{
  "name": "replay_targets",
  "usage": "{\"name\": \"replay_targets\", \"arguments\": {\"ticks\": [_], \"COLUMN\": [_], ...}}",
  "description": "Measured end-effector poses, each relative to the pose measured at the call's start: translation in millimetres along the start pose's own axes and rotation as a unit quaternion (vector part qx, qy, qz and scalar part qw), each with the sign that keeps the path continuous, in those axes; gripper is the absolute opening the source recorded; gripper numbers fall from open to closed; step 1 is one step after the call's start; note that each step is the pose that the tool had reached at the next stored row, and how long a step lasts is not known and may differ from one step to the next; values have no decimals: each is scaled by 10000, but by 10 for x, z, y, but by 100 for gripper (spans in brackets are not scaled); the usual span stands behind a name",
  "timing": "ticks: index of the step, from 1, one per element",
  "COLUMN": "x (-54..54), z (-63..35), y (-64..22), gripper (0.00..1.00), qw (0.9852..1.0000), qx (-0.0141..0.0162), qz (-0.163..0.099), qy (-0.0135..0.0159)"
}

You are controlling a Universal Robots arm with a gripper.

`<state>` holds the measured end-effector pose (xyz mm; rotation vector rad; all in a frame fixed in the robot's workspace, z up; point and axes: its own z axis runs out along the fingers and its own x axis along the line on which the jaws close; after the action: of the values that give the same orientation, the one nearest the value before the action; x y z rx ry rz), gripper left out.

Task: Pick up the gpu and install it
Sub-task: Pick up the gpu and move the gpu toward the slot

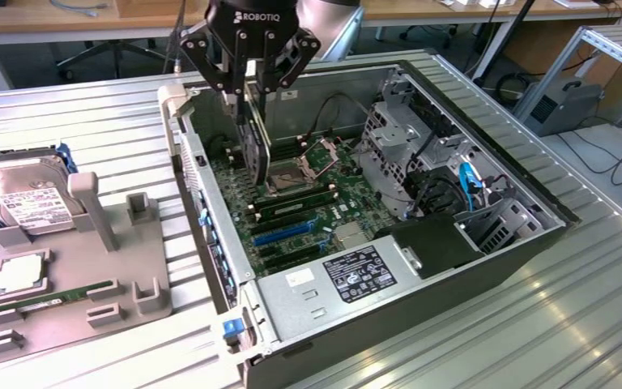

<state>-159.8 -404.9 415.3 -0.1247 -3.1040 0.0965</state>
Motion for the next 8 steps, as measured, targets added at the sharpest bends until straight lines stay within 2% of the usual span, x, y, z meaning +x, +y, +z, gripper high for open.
{"name": "replay_targets", "arguments": {"ticks": [8], "x": [-98], "z": [25], "y": [10], "gripper": [27], "qw": [10000], "qx": [1], "qz": [0], "qy": [0]}}
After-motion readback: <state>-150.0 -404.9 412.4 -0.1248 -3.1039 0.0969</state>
